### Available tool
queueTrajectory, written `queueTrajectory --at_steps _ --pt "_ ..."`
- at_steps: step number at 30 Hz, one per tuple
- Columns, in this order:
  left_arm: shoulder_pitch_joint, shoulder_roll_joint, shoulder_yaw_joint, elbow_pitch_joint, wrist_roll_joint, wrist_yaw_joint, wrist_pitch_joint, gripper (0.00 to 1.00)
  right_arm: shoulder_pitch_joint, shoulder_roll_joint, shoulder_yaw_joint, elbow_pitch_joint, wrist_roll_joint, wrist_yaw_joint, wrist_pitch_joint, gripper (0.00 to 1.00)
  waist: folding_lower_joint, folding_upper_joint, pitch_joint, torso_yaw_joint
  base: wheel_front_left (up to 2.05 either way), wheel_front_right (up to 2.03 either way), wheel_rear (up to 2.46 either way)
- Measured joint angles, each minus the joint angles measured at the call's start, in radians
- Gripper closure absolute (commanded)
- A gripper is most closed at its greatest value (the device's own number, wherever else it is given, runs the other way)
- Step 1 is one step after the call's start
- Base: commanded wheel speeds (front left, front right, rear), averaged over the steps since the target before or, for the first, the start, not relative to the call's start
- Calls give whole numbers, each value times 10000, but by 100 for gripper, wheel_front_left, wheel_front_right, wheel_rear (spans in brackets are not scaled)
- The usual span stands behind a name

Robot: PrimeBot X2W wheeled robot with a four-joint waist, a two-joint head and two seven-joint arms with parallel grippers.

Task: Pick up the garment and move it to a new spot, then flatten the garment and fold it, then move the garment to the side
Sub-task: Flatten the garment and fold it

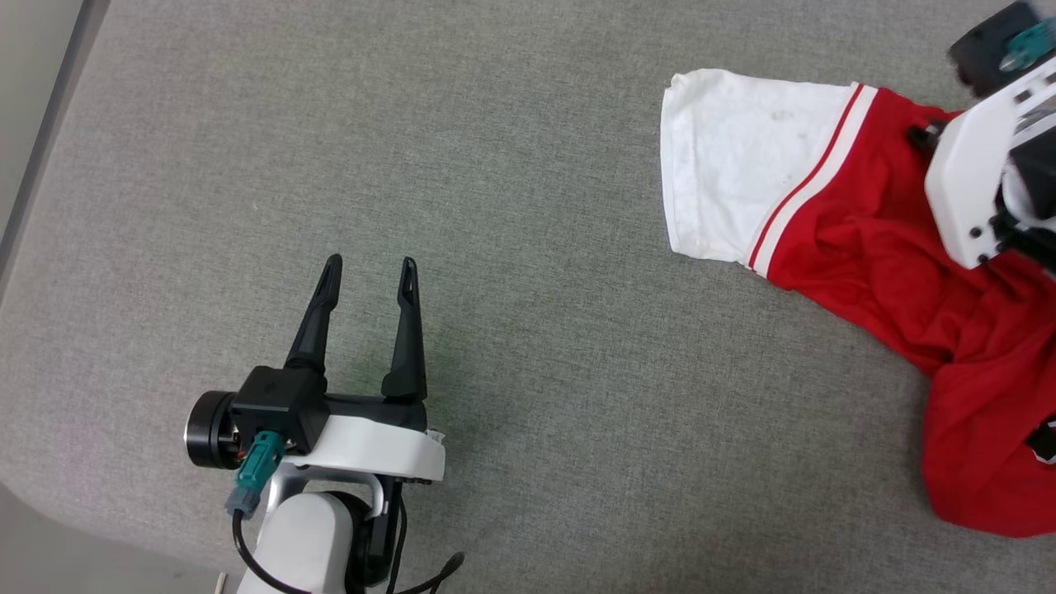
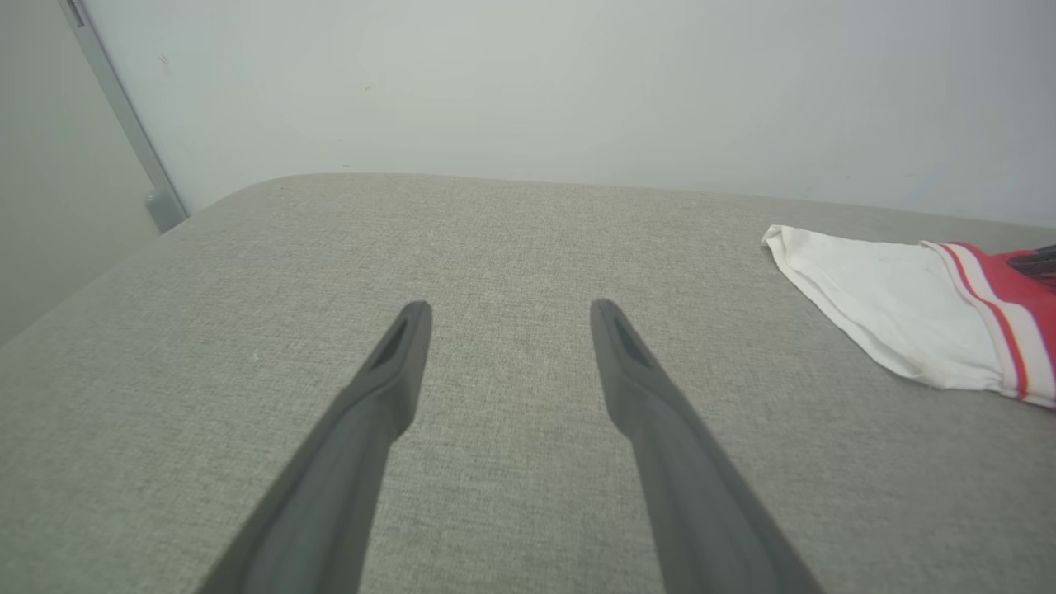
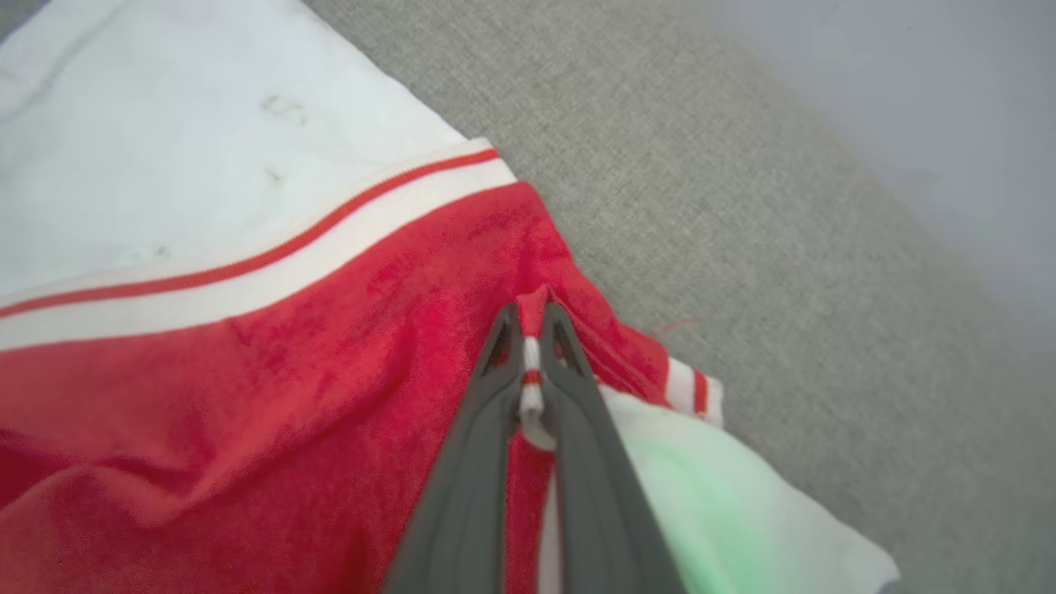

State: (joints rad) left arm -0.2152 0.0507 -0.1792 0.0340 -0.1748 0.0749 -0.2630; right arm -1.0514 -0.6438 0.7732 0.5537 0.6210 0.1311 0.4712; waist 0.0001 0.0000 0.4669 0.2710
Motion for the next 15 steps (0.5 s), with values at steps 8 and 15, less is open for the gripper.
queueTrajectory --at_steps 8,15 --pt "13 -2 27 56 33 54 0 0 -270 267 1266 1103 750 -4 -731 100 0 0 -143 -17 0 0 0" --pt "270 -6 372 174 322 -29 0 0 -160 23 1710 1336 815 0 -3103 0 0 0 -729 -336 0 0 0"
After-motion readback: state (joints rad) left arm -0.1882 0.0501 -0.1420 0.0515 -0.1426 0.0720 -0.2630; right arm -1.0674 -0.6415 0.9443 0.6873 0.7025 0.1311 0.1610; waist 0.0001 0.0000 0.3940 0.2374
